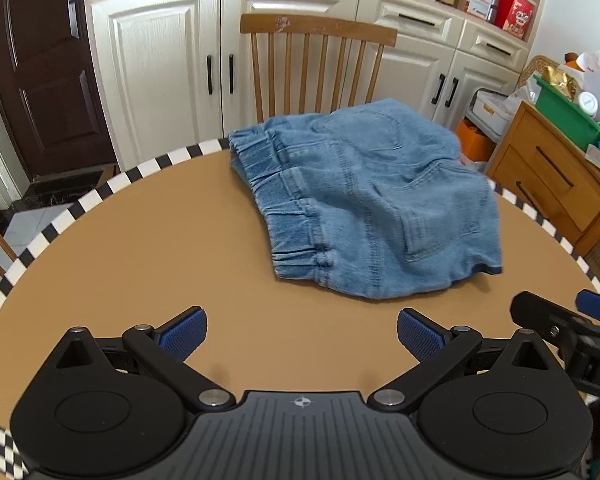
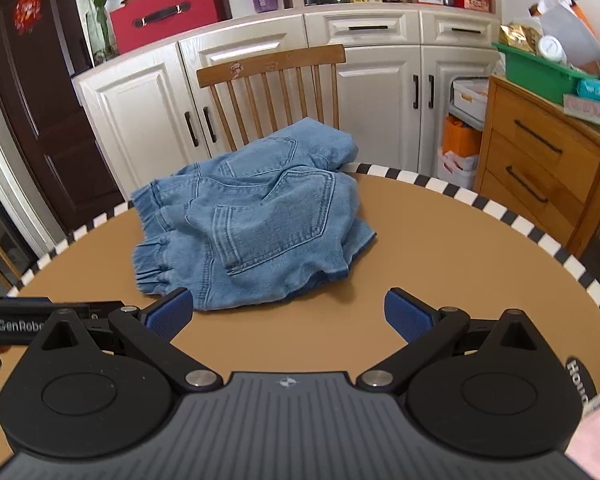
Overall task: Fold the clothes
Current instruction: 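Grasp the jeans waistband with the right gripper while the left gripper approaches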
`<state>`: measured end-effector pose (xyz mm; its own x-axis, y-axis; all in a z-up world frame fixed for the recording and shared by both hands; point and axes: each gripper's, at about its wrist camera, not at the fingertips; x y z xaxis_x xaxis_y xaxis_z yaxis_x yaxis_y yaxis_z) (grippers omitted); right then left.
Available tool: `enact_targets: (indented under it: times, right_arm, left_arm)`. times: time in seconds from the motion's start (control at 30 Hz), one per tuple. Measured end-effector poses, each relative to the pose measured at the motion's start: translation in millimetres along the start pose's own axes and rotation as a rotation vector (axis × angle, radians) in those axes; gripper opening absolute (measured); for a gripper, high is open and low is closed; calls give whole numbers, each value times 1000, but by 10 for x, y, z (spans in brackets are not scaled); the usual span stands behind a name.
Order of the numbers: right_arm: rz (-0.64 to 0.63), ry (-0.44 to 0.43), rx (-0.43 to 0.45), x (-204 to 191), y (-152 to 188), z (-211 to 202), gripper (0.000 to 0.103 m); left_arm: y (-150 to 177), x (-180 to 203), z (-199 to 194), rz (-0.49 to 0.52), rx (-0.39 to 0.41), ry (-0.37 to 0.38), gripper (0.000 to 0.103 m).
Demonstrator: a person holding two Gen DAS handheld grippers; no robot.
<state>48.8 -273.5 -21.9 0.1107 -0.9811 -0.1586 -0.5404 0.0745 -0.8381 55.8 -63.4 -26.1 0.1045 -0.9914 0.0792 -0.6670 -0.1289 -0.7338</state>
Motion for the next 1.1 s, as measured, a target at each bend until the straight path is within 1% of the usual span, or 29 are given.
enact_targets:
  times: [0.1,0.13,0.2,0.27,0.37,0.43,0.47,0.5,0.53,0.57,0.63,0.7,0.73,0.77,0.8,0.83,0.87,0.9,0.93,0.97,1.0,1.03,1.07,1.1]
  right_arm:
    - [-18,3,11,-46,16,132,102]
    - [-26,7,31,-67,11,161,102]
    - [-79,-13,97,-140,36,177,102]
    - [-204,-46,162,-278,82,169,102]
    - [-428,-159,224,-584,204,181,102]
    - [-586,-219,247,-818,301,246,101]
    - [-669,-232,243,-951,364,336,98]
    - [-746,-239,228,-1078,426,451,96]
    - [-819,-248,204,-1203,479,569,91]
    - [-873,-244,183,-1297,524,690,84]
    - [-978,-234,140,-1482,612,932,79]
    - [-1014,-200,175,-1566,631,1097,74]
    - [-1020,-180,176,-1585,611,1170,65]
    - [-1007,-180,164,-1588,577,1236,50]
    - [-970,-183,147,-1584,558,1275,48]
    - [-948,-191,127,-1604,544,1289,40]
    - [-953,-204,98,-1631,523,1298,32]
    - [-936,-212,66,-1649,478,1309,30]
    - [-883,-221,29,-1644,396,1311,26]
    - [-766,-243,-9,-1580,243,1308,23]
    - [-646,-264,-47,-1514,88,1305,22]
    - [-514,-288,-66,-1402,-71,1266,20]
    - [-406,-318,-66,-1286,-205,1181,19]
    - [-330,-353,-58,-1186,-307,1065,19]
  left_arm:
    - [-55,-90,183,-5,-6,22,103]
    - [-81,-120,227,-7,0,26,103]
    - [-125,-210,266,-19,34,40,103]
    - [-123,-375,238,-38,87,76,103]
    - [-11,-747,148,-95,156,118,102]
    - [71,-976,124,-161,173,129,102]
    - [82,-1054,145,-192,167,113,102]
    - [92,-1131,168,-223,160,97,102]
    - [93,-1179,193,-230,156,91,102]
    - [95,-1225,219,-236,153,85,102]
    - [100,-1311,253,-253,142,77,102]
    - [113,-1404,286,-280,123,87,102]
    - [118,-1443,303,-293,116,92,102]
    - [132,-1478,316,-301,109,92,102]
    - [146,-1514,329,-309,101,91,102]
    - [183,-1552,319,-315,99,85,102]
    - [201,-1580,310,-318,101,81,102]
    - [218,-1595,294,-317,103,78,102]
    - [230,-1614,288,-316,100,77,102]
    - [240,-1634,287,-316,97,79,102]
    - [245,-1656,285,-321,96,85,103]
    - [250,-1679,283,-325,95,91,103]
    - [235,-1698,286,-322,113,120,103]
    - [220,-1717,289,-318,131,150,103]
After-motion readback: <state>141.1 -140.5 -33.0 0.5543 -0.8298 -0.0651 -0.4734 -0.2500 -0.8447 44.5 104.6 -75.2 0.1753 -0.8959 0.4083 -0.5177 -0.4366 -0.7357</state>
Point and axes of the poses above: each gripper's, at about its wrist camera, not at the fingertips, and z roughly the way its jaws point, x to its right, y to its underside, and after that the axes turned 9 degrees about x, right-handed
